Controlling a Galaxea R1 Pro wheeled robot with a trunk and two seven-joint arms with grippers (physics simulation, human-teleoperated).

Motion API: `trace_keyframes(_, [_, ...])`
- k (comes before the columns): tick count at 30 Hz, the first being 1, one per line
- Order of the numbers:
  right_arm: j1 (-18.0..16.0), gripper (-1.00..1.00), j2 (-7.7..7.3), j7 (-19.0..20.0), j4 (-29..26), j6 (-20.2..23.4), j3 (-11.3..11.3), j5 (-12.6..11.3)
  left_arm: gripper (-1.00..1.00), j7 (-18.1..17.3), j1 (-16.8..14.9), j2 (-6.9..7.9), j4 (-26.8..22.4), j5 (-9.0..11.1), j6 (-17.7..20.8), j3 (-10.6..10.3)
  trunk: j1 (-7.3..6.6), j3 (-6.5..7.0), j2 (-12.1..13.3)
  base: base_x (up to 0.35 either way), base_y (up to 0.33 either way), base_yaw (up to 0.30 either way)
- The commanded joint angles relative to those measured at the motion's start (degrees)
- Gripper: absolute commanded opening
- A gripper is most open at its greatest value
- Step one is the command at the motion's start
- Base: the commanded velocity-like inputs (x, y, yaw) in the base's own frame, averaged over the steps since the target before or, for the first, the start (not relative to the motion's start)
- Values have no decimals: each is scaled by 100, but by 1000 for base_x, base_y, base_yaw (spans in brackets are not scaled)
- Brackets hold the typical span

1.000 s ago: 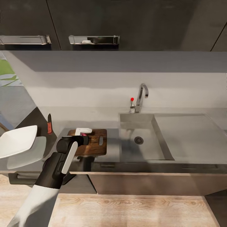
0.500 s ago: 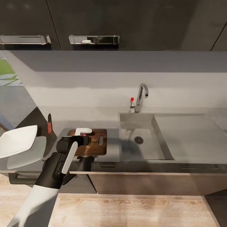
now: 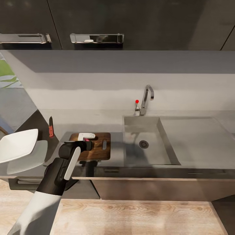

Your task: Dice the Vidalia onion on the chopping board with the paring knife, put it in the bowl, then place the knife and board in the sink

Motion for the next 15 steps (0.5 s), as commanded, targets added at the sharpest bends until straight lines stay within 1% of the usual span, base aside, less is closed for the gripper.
trace_keyframes(1, [2,100,6,17,-9,-6,-25,44,-100,64,-5,0,-3,54,19,-6,3,-9,-10,0,0,0])
trace_keyframes(15, [2,100,6,12,-9,-6,-25,44,-100,64,-7,0,-36,51,16,-6,3,-9,-10,0,0,0])
